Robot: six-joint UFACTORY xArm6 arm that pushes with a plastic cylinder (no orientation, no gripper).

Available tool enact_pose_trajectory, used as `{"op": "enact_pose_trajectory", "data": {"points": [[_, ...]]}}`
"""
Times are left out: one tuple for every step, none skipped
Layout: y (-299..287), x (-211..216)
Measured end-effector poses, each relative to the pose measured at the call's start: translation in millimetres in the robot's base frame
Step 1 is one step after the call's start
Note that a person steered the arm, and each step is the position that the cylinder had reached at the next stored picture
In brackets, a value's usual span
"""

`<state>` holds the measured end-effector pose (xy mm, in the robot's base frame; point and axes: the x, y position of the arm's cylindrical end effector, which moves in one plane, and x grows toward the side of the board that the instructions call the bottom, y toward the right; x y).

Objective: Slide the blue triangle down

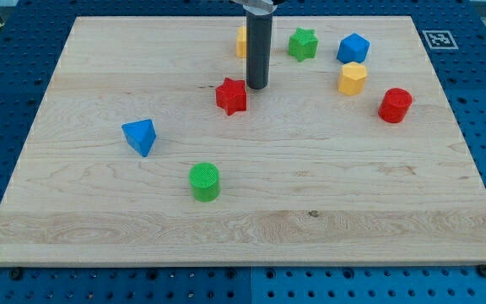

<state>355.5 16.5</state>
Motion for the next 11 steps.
{"op": "enact_pose_trajectory", "data": {"points": [[0.0, 0.0], [0.0, -0.3], [0.0, -0.3], [0.0, -0.3], [0.0, -0.3], [-1.3, -2.3], [-32.9, -43.0], [-119.8, -76.2], [-216.5, -41.7], [-208.6, 57.4], [-109.9, 168.2]]}}
